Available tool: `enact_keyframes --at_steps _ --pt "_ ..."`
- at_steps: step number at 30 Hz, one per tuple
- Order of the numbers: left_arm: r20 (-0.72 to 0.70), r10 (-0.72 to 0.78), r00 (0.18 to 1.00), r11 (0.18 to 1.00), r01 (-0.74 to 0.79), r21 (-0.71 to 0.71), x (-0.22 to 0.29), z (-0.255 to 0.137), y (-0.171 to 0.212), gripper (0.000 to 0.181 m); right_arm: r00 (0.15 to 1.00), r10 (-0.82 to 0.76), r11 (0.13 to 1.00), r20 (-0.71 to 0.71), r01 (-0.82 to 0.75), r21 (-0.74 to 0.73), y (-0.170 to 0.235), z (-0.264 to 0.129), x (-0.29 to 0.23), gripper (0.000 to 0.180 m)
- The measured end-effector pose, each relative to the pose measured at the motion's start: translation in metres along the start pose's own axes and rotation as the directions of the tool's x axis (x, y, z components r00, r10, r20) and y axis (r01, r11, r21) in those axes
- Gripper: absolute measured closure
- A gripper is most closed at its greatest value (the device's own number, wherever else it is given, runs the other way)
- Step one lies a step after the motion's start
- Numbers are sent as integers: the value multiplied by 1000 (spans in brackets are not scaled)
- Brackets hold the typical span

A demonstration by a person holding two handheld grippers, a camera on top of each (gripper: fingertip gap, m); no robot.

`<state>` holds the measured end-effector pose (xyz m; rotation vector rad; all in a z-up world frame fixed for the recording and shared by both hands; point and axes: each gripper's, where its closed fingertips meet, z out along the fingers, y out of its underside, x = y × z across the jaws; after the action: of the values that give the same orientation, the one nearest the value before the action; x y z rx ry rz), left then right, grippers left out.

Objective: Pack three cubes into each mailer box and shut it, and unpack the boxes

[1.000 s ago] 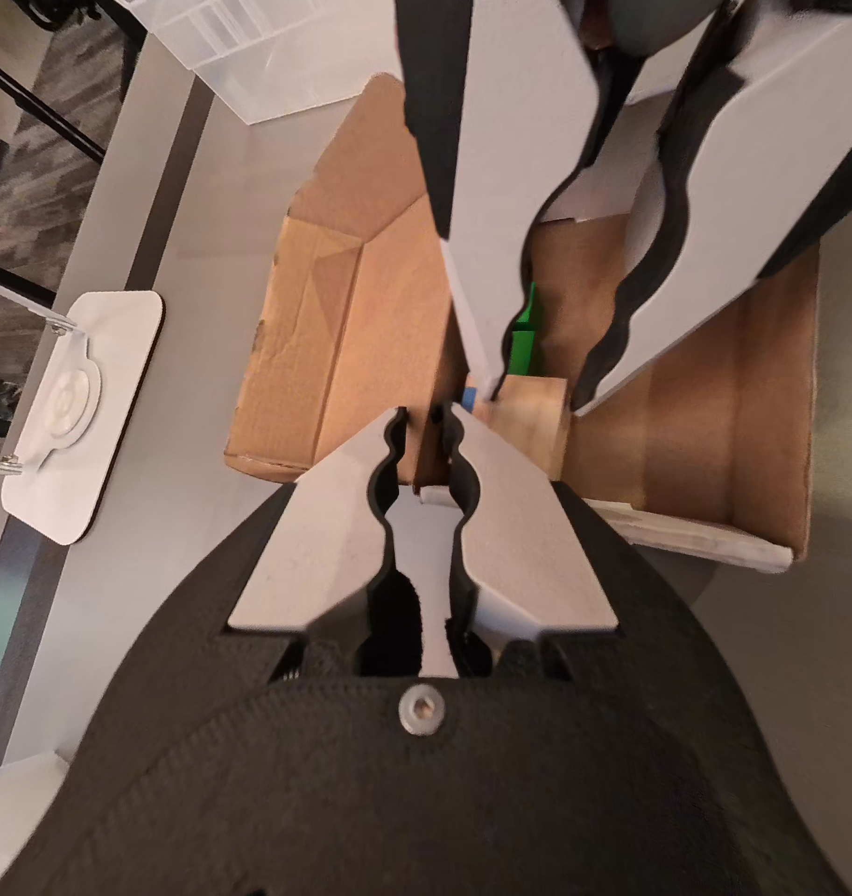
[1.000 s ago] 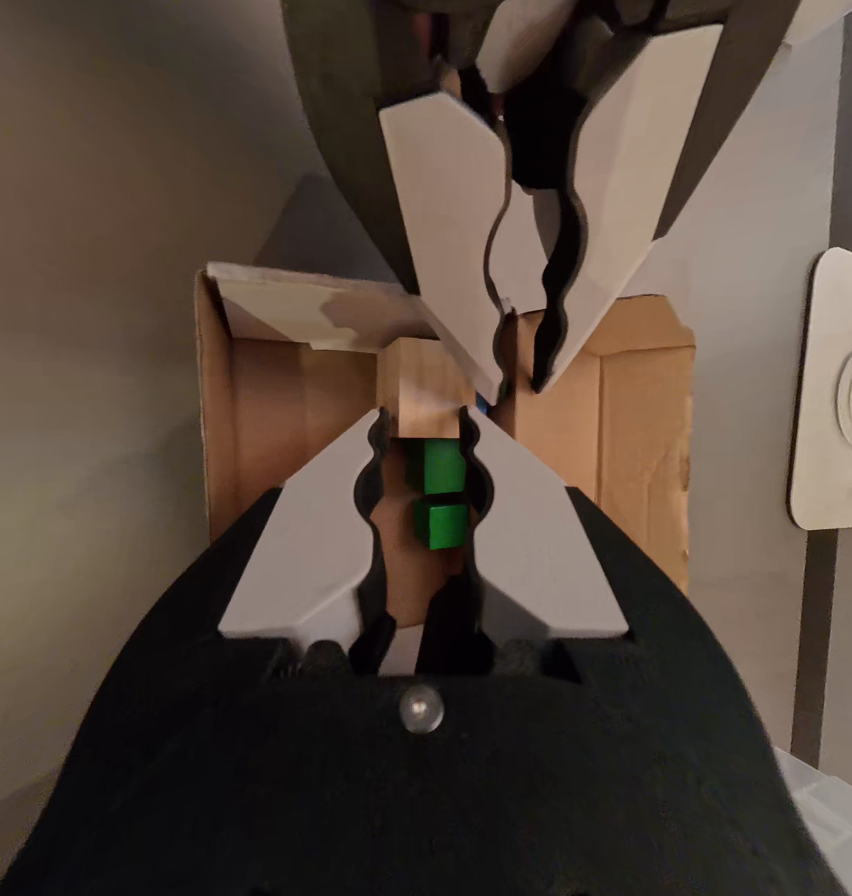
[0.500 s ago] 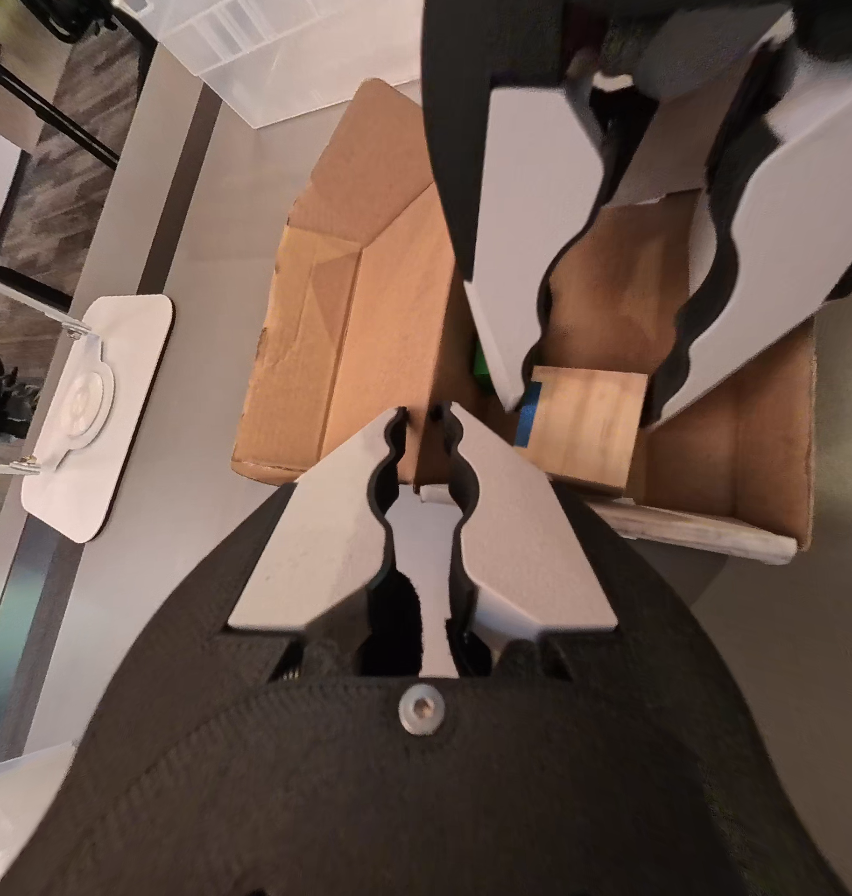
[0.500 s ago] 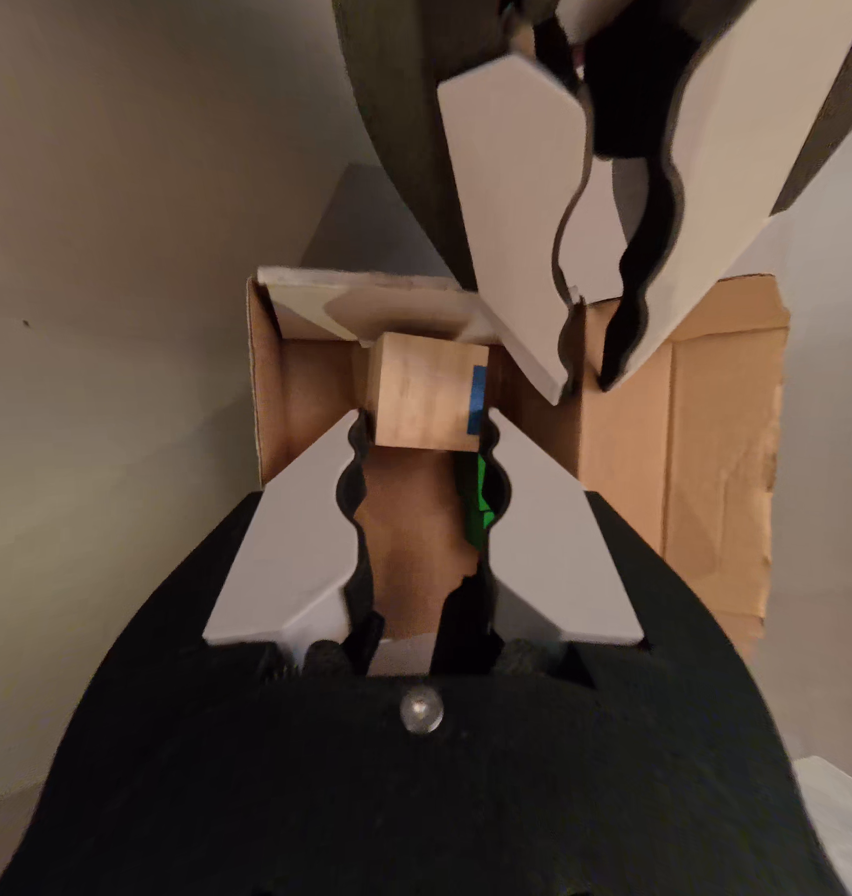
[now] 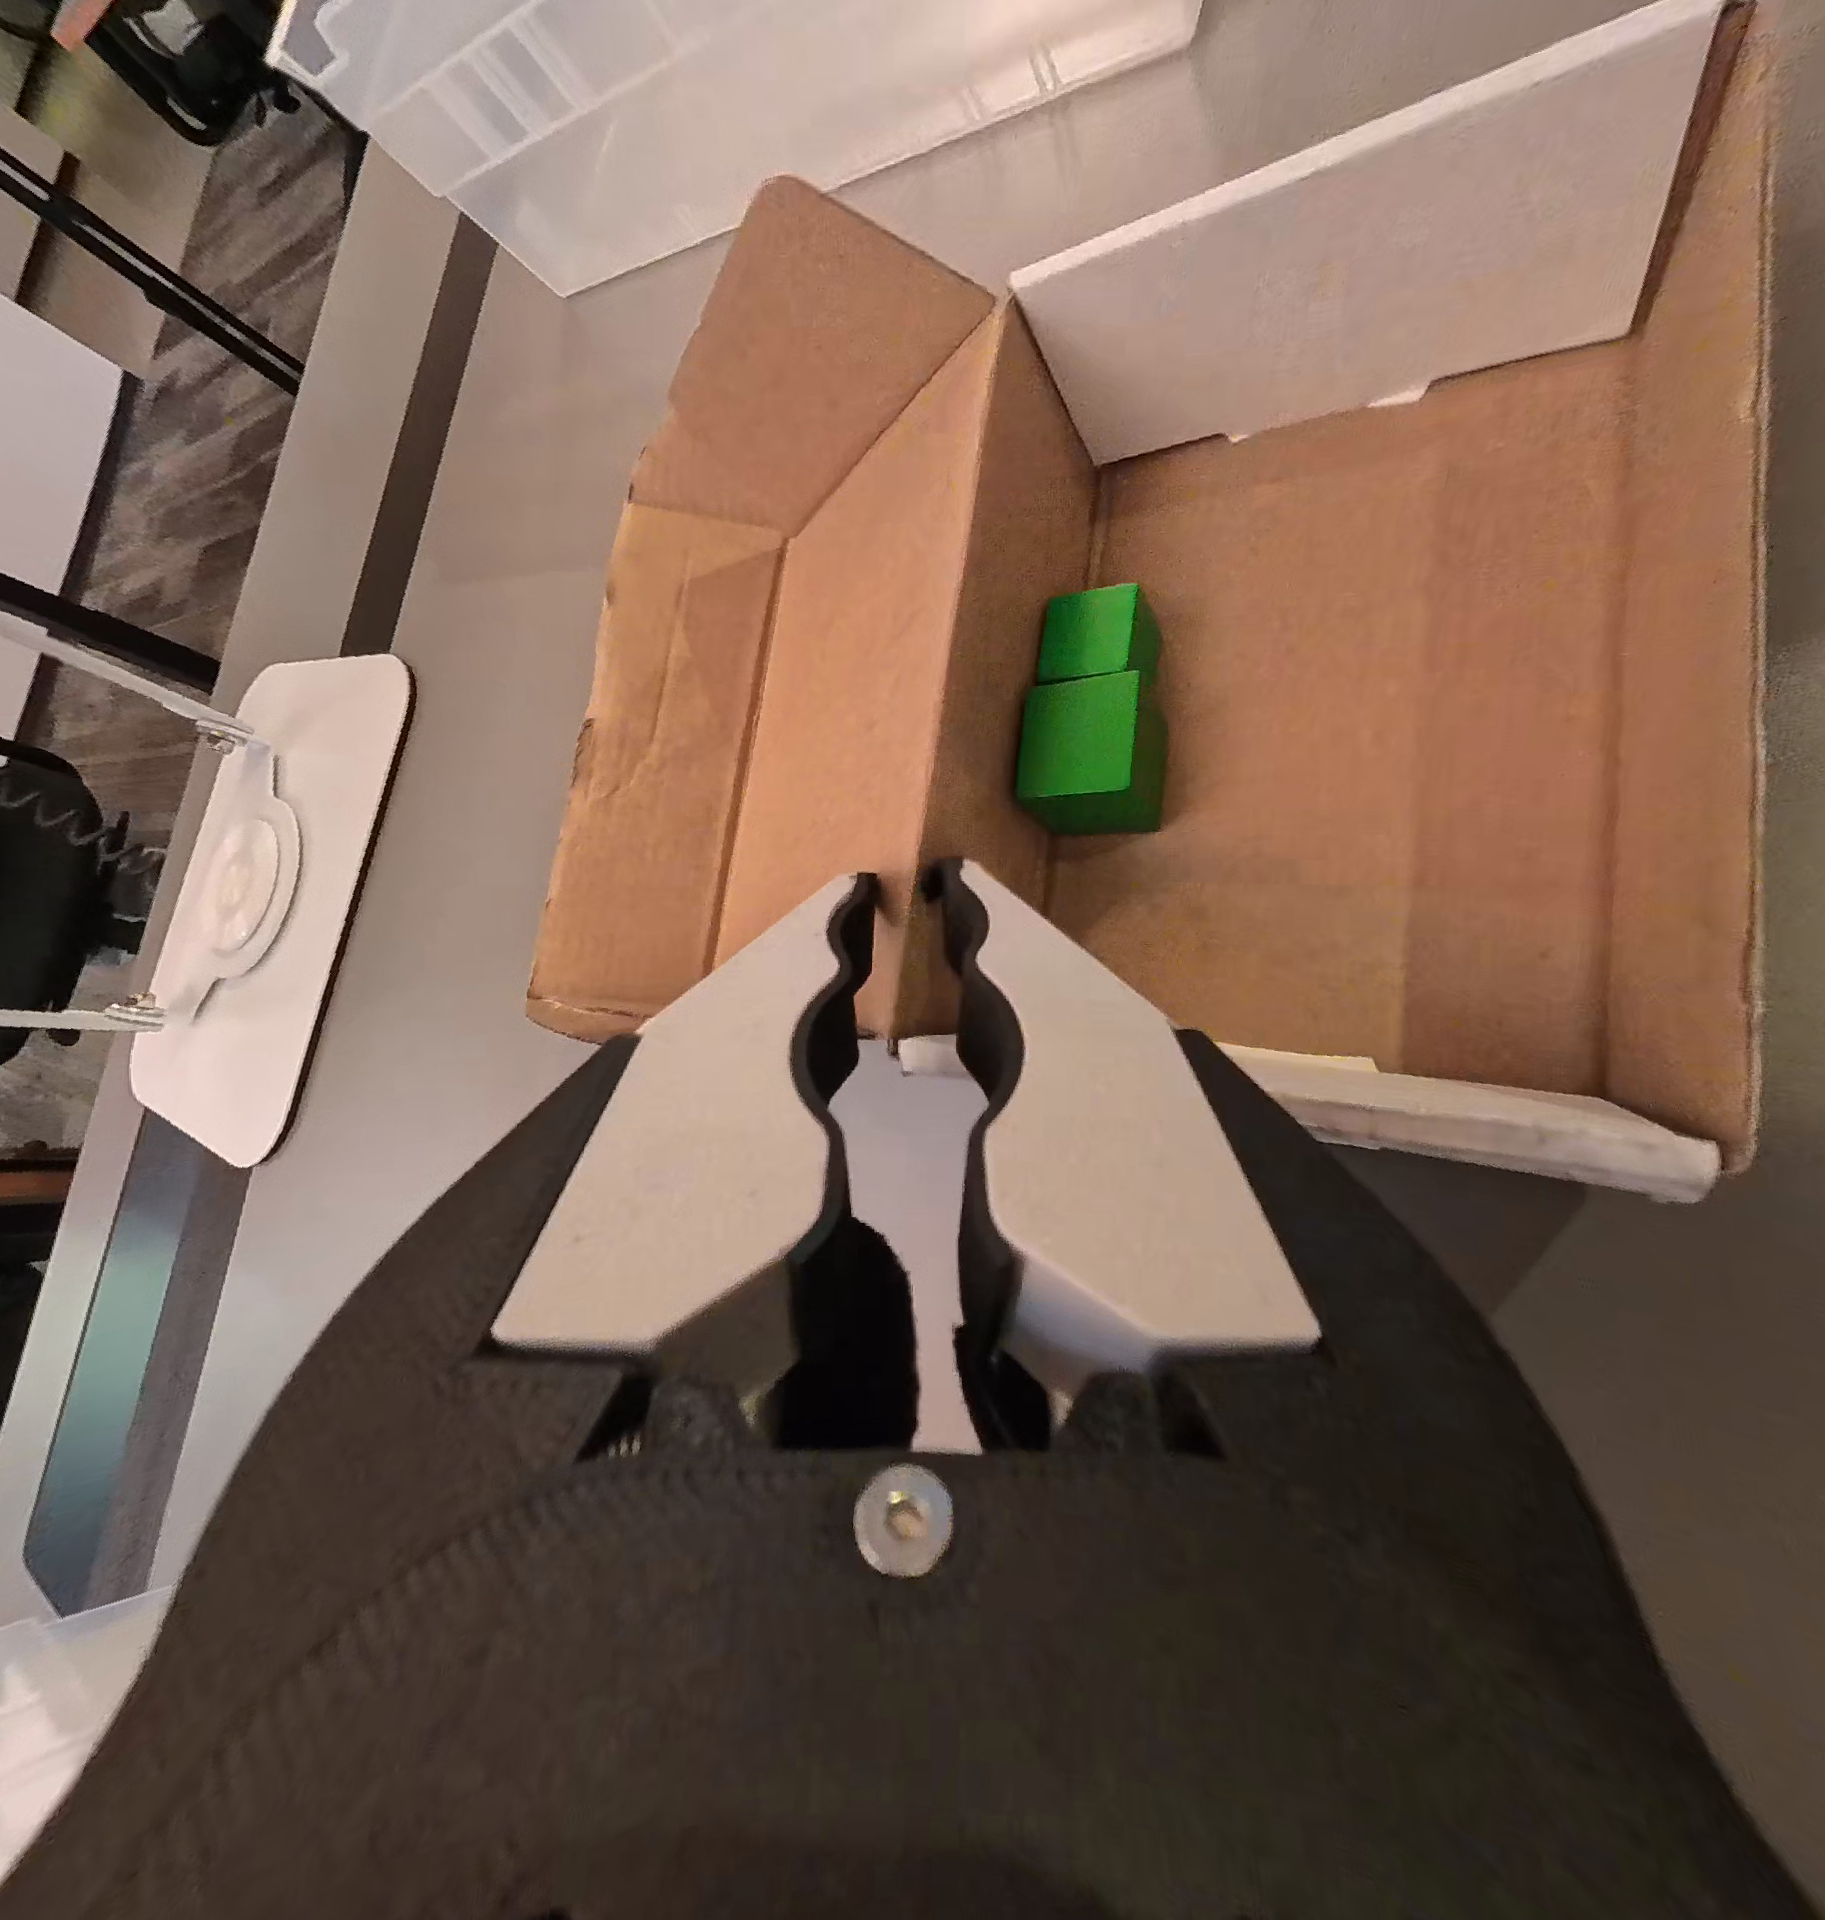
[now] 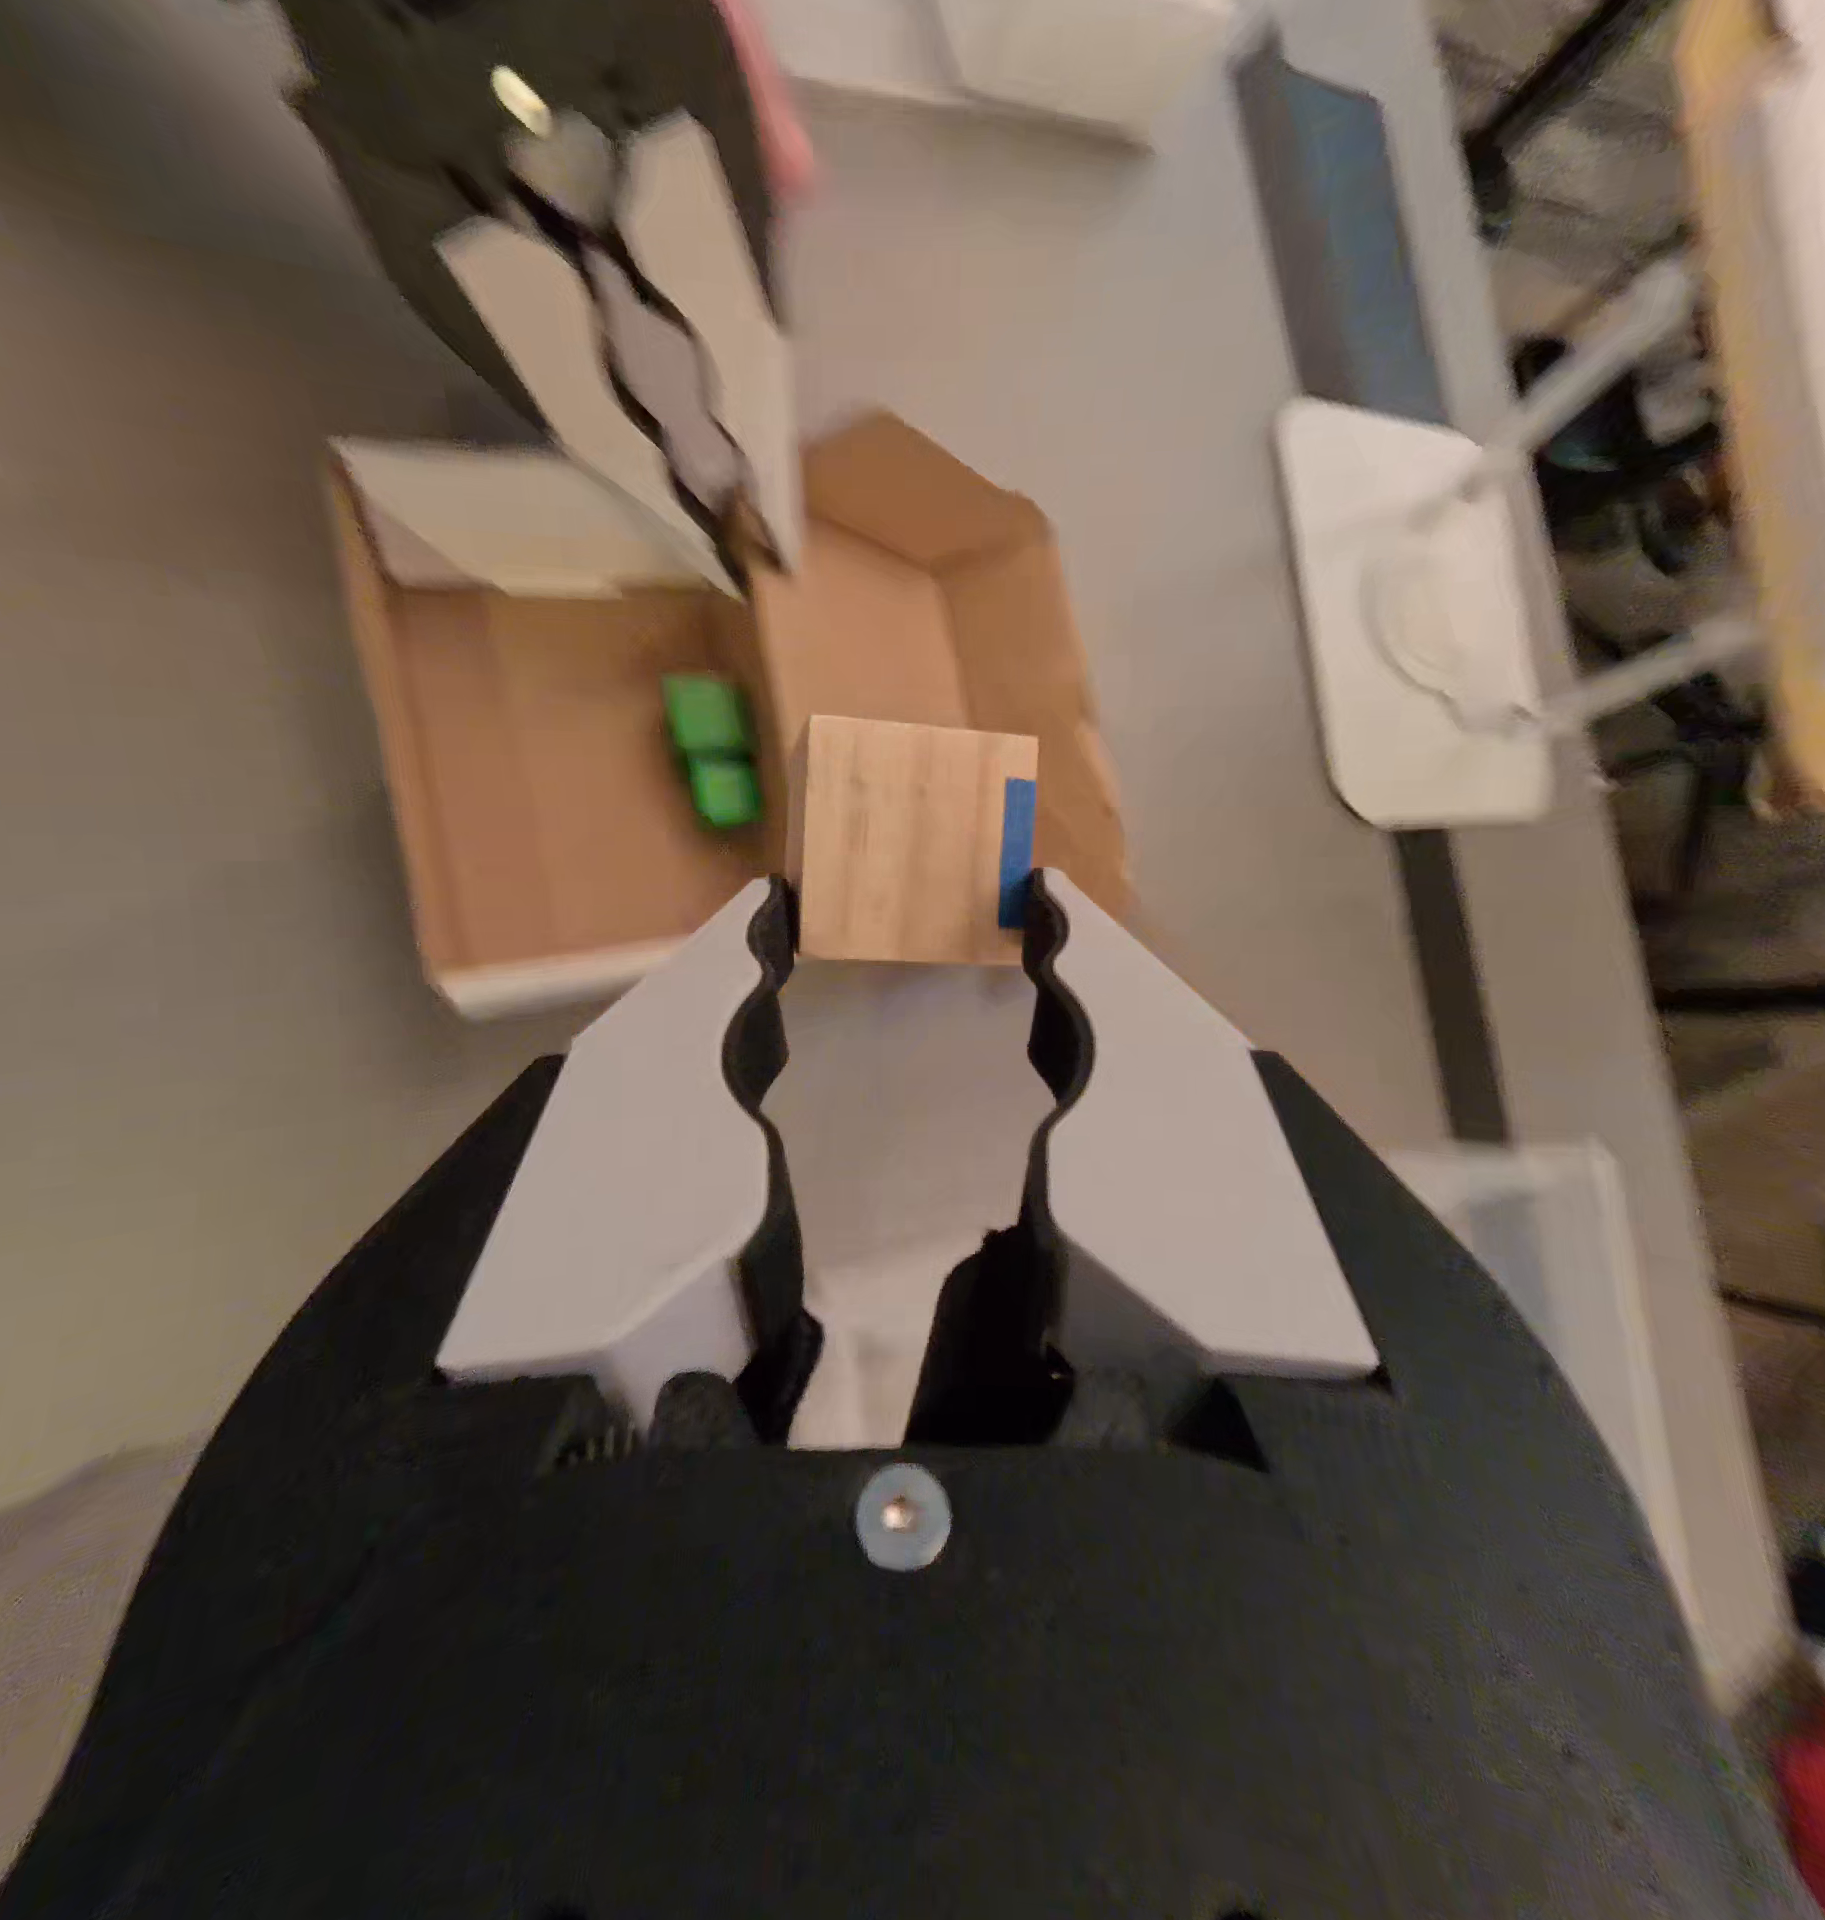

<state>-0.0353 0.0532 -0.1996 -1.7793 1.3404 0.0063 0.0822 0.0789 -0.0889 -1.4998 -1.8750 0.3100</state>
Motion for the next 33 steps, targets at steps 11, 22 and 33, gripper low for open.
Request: enact_keyframes --at_steps 11,22,33 --pt "-12 -13 1000 1000 13 8 0 0 0 169 1000 4 913 31 9 -408 174 -8 67 137" --pt "-16 -14 1000 1000 14 26 0 0 0 169 993 44 869 110 16 -494 219 33 54 135" --pt "-15 -14 1000 999 15 28 0 0 0 170 987 -119 984 111 133 -121 -3 28 -29 146"
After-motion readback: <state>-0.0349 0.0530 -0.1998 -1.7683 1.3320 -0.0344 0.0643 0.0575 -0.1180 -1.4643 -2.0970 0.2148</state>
